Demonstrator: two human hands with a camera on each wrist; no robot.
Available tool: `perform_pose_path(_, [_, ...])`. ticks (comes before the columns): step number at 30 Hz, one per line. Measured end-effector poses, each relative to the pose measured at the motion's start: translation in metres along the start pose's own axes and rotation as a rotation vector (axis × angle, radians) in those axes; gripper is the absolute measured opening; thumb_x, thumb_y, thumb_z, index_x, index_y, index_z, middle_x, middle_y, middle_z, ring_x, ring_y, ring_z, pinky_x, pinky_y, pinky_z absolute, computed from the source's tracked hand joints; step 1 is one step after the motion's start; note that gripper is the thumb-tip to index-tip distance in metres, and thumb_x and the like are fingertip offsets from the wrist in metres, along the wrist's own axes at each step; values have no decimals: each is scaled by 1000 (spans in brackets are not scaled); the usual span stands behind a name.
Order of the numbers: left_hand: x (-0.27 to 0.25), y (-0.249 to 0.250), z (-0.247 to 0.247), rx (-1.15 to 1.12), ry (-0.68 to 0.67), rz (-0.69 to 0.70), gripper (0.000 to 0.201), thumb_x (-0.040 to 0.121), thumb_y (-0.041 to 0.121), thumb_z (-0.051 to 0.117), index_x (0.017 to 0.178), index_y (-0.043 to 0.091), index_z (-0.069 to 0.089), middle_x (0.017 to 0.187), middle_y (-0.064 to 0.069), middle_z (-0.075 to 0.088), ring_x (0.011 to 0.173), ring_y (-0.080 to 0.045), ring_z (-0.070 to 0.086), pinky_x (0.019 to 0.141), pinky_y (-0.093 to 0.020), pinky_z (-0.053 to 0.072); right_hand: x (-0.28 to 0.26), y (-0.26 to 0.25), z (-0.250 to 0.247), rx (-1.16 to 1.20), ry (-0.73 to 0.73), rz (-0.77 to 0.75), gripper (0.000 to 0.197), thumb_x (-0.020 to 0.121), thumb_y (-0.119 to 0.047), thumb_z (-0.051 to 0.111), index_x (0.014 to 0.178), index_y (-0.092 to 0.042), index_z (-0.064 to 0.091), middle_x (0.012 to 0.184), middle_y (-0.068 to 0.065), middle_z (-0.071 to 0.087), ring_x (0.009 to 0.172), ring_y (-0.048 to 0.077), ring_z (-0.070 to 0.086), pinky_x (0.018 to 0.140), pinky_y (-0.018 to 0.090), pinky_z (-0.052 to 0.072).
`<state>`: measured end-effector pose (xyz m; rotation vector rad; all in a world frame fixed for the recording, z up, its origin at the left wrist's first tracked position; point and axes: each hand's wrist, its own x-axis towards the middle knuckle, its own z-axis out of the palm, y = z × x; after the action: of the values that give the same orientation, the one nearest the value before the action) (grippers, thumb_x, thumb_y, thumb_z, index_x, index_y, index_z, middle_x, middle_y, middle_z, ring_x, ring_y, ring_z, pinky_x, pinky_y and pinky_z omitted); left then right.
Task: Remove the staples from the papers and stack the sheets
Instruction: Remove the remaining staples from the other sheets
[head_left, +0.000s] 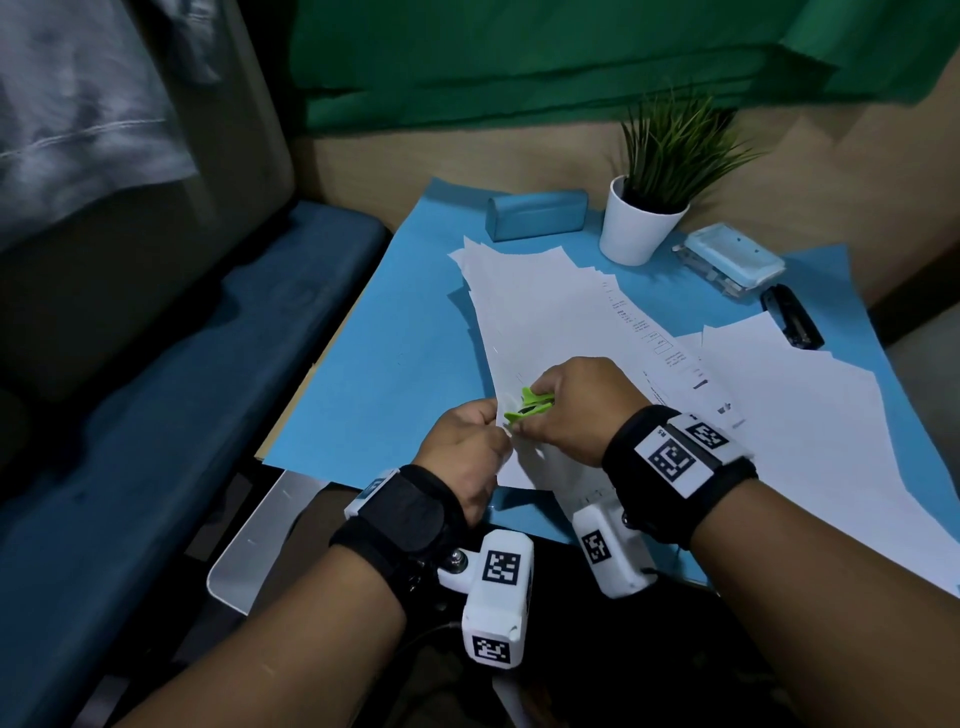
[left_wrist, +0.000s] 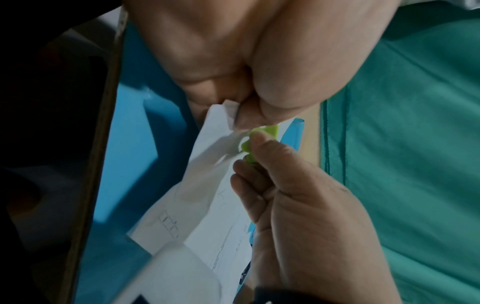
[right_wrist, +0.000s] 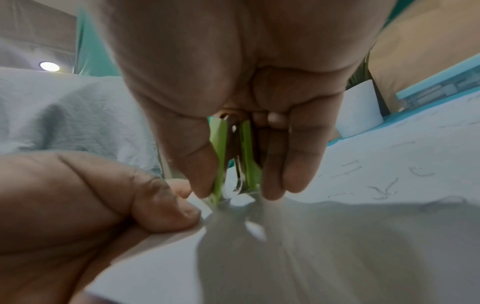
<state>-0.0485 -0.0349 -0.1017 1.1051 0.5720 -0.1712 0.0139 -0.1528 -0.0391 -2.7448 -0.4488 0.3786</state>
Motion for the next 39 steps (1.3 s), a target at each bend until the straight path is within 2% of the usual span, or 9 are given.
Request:
perform_pose_path(4, [-8, 8, 4, 31, 4, 20, 39, 69, -16, 43, 84, 1, 74, 81, -23, 61, 71, -31, 48, 65, -38, 43, -1, -1, 0, 10, -13, 5, 37, 73, -44, 77, 99, -18, 74, 90, -2, 65, 81, 14, 53, 69, 22, 36])
perform_pose_path(6, [-10, 9, 4, 42, 11, 17, 38, 69, -15, 42, 85, -1, 73, 80, -23, 62, 70, -31, 47, 60, -31, 38, 0, 1, 1, 80, -33, 31, 32, 71, -40, 79, 94, -18, 75, 88, 0, 68, 78, 15, 56, 70, 23, 41])
perform_pose_path(11, [-10, 12, 7, 6, 61, -36, 32, 79, -24, 34, 75, -7, 62, 60, -16, 60, 47, -24, 55, 47, -22, 46, 2, 14, 3, 767, -149, 228, 19, 72, -6, 80, 83, 5, 70, 78, 26, 70, 64, 27, 62, 75, 43, 58])
perform_pose_path(14, [-7, 12, 3, -33, 78, -83, 35, 81, -23, 34, 70, 1, 57, 62, -14, 55, 40, -23, 53, 42, -23, 47, 2, 20, 2, 1063, -206, 321, 17, 80, 2, 71, 91, 12, 65, 77, 26, 65, 63, 28, 61, 65, 35, 57])
perform_pose_path(18, [-6, 11, 0, -34, 84, -112, 34, 82, -20, 36, 80, 2, 62, 69, -15, 57, 51, -25, 54, 52, -28, 51, 2, 36, 0, 1240, -194, 417, 9, 84, 0, 66, 89, 4, 58, 73, 23, 57, 52, 26, 52, 48, 25, 48])
perform_pose_path(21, [-5, 13, -2, -4, 87, -117, 13, 78, -1, 54, 81, 7, 64, 76, -16, 57, 69, -31, 47, 64, -39, 44, 4, 46, -3, 1047, -93, 414, 13, 79, 1, 72, 86, 4, 62, 65, 17, 61, 52, 23, 58, 58, 32, 56])
perform_pose_path(25, [1, 19, 2, -3, 107, -117, 21, 81, 13, 76, 92, 5, 59, 90, -22, 64, 77, -34, 59, 73, -61, 54, 10, 41, -12, 142, -34, 205, 36, 68, -35, 81, 99, -19, 72, 94, -1, 69, 84, 16, 62, 73, 25, 47])
perform_pose_path(31, [2, 22, 7, 47, 107, -29, 14, 80, -11, 63, 91, -3, 66, 85, -29, 68, 73, -36, 64, 73, -58, 57, 3, 19, -9, 35, -11, -64, 37, 71, -41, 79, 103, -23, 73, 94, -5, 70, 86, 13, 60, 72, 23, 44])
perform_pose_path(39, [1, 16, 6, 28, 101, 3, 20, 78, -19, 63, 80, 0, 69, 80, -24, 72, 68, -32, 67, 75, -49, 58, 0, 15, -4, 29, 16, -76, 41, 72, -47, 77, 103, -21, 73, 94, -3, 68, 90, 16, 60, 70, 22, 36])
